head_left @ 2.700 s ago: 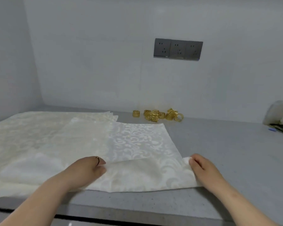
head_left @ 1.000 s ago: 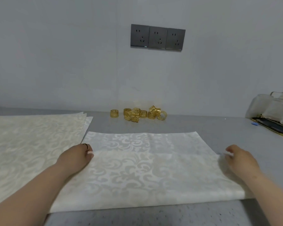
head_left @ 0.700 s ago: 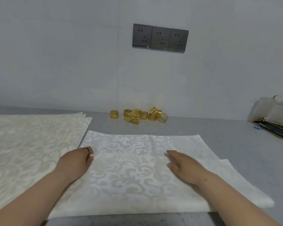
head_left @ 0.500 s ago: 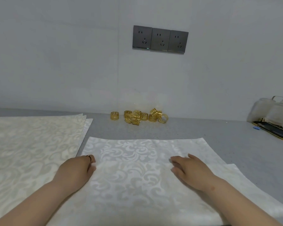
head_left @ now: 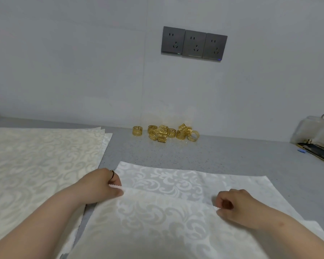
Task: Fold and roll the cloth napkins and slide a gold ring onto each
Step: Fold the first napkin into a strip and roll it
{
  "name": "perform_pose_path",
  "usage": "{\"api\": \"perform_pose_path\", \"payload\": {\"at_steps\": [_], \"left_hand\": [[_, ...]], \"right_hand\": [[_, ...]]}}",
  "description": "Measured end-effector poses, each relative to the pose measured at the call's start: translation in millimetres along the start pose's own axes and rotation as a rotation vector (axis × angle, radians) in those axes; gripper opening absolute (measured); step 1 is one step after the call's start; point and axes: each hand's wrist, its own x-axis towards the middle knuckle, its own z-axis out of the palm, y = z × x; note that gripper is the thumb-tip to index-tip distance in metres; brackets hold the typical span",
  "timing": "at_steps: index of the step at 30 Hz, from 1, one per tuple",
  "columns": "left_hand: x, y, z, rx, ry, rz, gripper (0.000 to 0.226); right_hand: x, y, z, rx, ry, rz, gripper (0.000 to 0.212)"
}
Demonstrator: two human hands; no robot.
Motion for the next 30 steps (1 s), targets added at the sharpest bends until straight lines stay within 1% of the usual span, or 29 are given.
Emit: {"api": "perform_pose_path", "payload": {"at_steps": [2,4,6,8,9,12,16,18,20,22,26,30], "left_hand": [[1,0,-2,-0.008,-0.021,0.004,0.023],[4,-1,-6,-0.012,-0.071,0.001,0.025],[10,-1,-14,-0.009,-0.154,-0.014,0.023],[16,-4,-20,-0.004,-0.212,-0.042,0.023],[20,-6,-22,-0.007,-0.214,-0.059,0.023],[34,-8,-21,-0.041,-0.138,-0.090,0.022],[49,-12,-8,-0.043,0.092,-0.111,0.022],[53,-17,0,-0.039,0.237,-0.140,0.013],[56,-23,6,-0.093,0.324,-0.169,0.007],[58,-28,9,-0.187,0.339,-0.177,0.006],[60,-34,10,-0.358,0.328,-0.177,0.017],[63,-38,11,-0.388,0.321,-0.168,0.024]], "right_hand": [[3,-1,-2,-0.001,-0.035,0.007,0.029],[8,-2,-7,0.009,-0.029,-0.005,0.026],[17,-3,-12,0.037,0.032,0.013,0.021],[29,-4,-16,0.068,0.097,0.051,0.023],[36,-6,-17,0.079,0.118,0.079,0.025],[53,-8,-16,0.042,0.119,0.149,0.023],[78,-8,-13,0.004,0.100,0.163,0.016],[87,-9,-11,-0.017,0.114,0.153,0.023],[96,-11,-8,-0.058,0.161,0.159,0.031],[105,-13,-5,-0.110,0.209,0.169,0.031],[120,-13,-1,-0.156,0.248,0.192,0.012],[128,-11,4,-0.178,0.255,0.213,0.012]]}}
